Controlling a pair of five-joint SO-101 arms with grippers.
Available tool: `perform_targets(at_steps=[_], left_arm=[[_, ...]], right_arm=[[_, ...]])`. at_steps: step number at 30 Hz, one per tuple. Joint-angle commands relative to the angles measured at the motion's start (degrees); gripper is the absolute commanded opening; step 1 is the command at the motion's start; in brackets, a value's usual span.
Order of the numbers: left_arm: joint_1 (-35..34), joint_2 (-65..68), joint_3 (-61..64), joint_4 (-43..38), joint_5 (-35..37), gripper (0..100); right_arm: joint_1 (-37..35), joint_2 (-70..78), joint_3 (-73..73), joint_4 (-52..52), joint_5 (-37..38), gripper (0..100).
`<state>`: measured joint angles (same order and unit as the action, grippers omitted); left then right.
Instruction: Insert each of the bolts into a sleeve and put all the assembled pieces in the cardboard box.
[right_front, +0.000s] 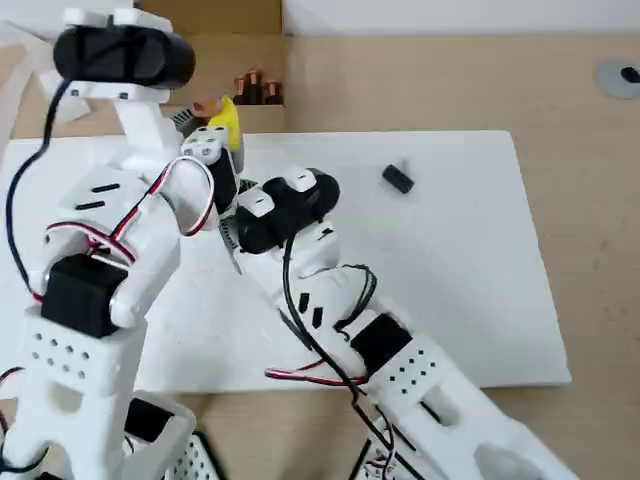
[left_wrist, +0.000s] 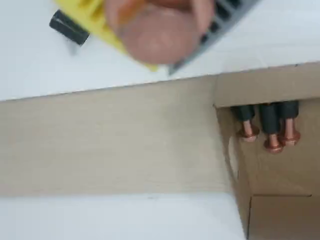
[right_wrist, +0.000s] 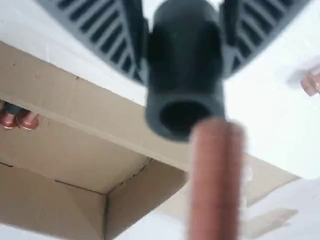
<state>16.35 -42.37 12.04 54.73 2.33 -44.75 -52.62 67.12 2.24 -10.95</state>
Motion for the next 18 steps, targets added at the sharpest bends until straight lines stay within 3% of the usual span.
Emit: perform_targets(at_steps=[1,18], left_arm=[[0.79,-1.36,2.73,-4.04,-2.2,0],[0.7,-1.36,4.04,-6.24,-2.64,0]], right_arm=[[-0.84,-0.84,-1.27,-1.41,-0.26,0.9],[-0.84,-0.84,-1.27,-1.32,-0.26,0.9]])
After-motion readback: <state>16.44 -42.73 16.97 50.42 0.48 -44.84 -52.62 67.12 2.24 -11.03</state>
